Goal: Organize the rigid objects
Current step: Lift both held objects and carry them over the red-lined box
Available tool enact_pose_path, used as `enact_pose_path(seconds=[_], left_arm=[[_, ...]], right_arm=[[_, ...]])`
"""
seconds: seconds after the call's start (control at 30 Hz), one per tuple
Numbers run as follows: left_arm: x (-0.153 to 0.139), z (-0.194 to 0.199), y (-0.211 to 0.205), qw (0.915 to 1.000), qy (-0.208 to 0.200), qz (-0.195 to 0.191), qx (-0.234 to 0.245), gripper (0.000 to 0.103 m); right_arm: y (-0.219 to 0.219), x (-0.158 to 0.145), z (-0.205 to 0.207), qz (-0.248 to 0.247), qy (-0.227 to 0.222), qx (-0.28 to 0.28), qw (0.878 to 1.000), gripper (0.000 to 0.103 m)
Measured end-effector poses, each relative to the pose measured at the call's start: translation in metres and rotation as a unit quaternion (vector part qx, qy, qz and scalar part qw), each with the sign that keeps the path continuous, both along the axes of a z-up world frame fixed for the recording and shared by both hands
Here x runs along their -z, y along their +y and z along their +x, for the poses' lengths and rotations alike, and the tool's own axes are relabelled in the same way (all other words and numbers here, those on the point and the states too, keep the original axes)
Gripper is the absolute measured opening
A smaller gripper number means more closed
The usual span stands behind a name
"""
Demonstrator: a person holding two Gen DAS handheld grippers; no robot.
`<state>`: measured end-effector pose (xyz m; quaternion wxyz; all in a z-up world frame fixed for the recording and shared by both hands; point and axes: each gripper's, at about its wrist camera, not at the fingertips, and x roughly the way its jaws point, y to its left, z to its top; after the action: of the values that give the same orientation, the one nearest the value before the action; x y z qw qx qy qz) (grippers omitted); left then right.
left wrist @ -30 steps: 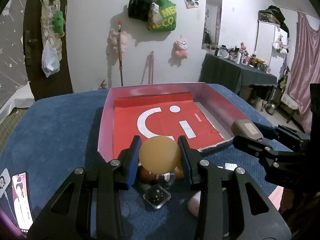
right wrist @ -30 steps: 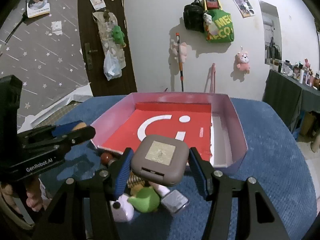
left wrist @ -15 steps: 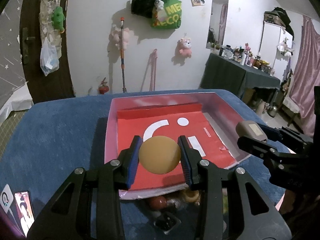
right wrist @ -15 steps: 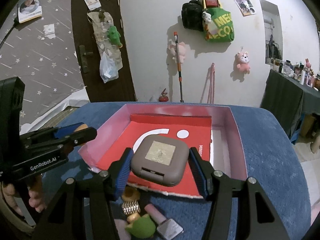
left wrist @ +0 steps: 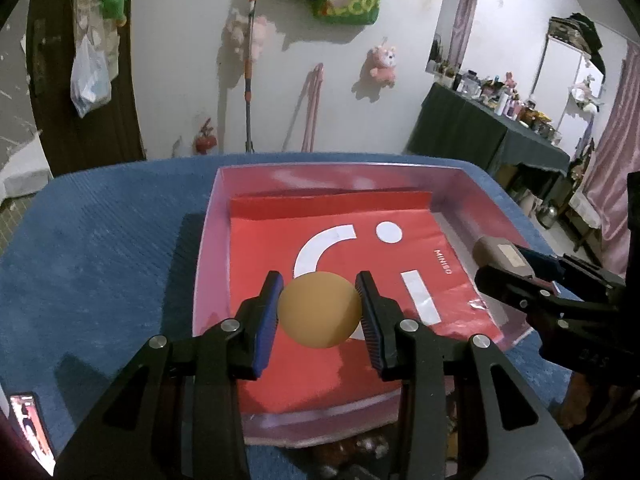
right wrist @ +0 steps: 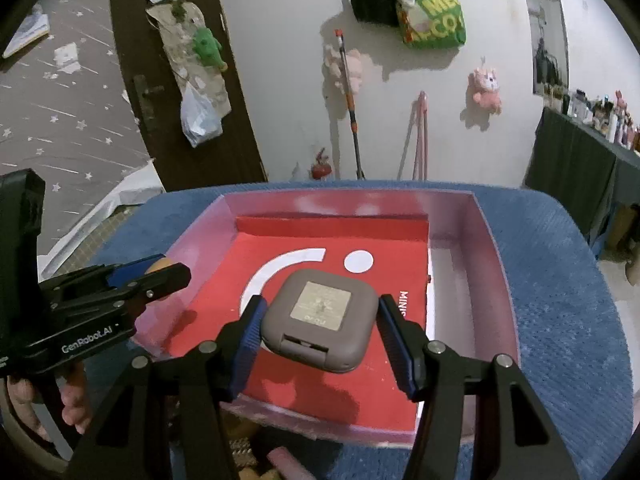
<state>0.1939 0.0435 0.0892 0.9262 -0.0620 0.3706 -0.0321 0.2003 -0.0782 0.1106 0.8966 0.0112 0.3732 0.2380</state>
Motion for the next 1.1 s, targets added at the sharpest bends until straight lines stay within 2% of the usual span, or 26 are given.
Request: enact_pose_path(seconds=[0.23,0.37,0.6,0.9,1.1], left_arm=[[0.026,0.026,0.005,0.9990,0.044,-0.009,-0.007,0.035],[0.033,0.034,0.001,0.9985,0.055,-0.005,0.002,0.035],[0.043,0.045,-0.003,0.9969,0.078,-0.008,0.012,0.035],[0.060,0.058,-0.008,0.9906,0.136,0.001,0.016,0.035],[0.061,0.059,-0.010,0.9897,0.142,0.002,0.014,0.035]], right_arm=[[0.008,0.020,0.029,-0.013,0.032,0.001,0.999,0.059],[0.012,0.030,0.042,-0.025,0.050,0.000,0.998,0.059],[0.017,0.040,0.050,-0.047,0.057,0.001,0.997,0.059],[0.020,0.051,0.057,-0.062,0.080,0.004,0.995,0.059],[0.019,0.062,0.061,-0.060,0.104,0.006,0.993,0.060]])
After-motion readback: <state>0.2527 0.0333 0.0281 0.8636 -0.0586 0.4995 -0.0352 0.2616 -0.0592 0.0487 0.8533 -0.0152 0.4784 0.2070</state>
